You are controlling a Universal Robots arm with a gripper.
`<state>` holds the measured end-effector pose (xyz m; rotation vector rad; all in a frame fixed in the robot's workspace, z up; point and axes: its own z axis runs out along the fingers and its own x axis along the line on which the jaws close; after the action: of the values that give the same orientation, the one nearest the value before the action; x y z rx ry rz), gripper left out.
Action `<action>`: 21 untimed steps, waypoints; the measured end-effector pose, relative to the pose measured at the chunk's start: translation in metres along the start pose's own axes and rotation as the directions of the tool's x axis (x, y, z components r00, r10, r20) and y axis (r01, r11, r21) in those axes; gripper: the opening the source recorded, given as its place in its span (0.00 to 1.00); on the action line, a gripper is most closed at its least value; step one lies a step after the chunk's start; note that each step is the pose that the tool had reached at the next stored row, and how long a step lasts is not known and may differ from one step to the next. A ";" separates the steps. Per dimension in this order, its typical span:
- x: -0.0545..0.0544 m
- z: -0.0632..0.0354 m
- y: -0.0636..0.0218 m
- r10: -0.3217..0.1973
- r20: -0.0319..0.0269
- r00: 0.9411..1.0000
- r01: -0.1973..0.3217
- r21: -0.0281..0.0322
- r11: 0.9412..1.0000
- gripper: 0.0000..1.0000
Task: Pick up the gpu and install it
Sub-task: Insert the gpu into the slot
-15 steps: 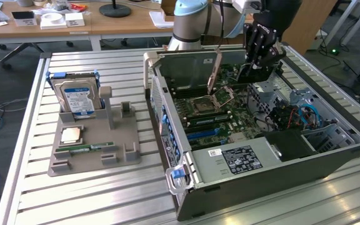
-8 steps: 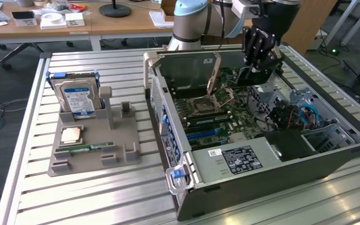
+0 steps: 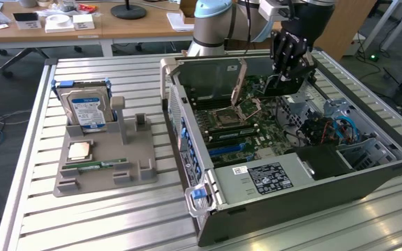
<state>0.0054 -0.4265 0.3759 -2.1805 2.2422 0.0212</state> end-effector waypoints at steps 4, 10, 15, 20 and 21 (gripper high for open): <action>0.000 0.0011 0.0000 0.000 0.000 1.000 0.000 0.000 1.000 0.26; 0.000 0.0068 0.0000 0.000 0.000 1.000 0.000 0.001 1.000 0.26; 0.000 0.0113 0.0000 0.000 0.000 1.000 0.000 0.002 1.000 0.26; 0.000 0.0141 0.0000 0.000 0.000 1.000 0.000 0.002 1.000 0.26; 0.000 0.0142 0.0000 0.000 0.000 1.000 0.000 0.002 1.000 0.26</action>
<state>0.0054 -0.4265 0.3617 -2.1794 2.2411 0.0184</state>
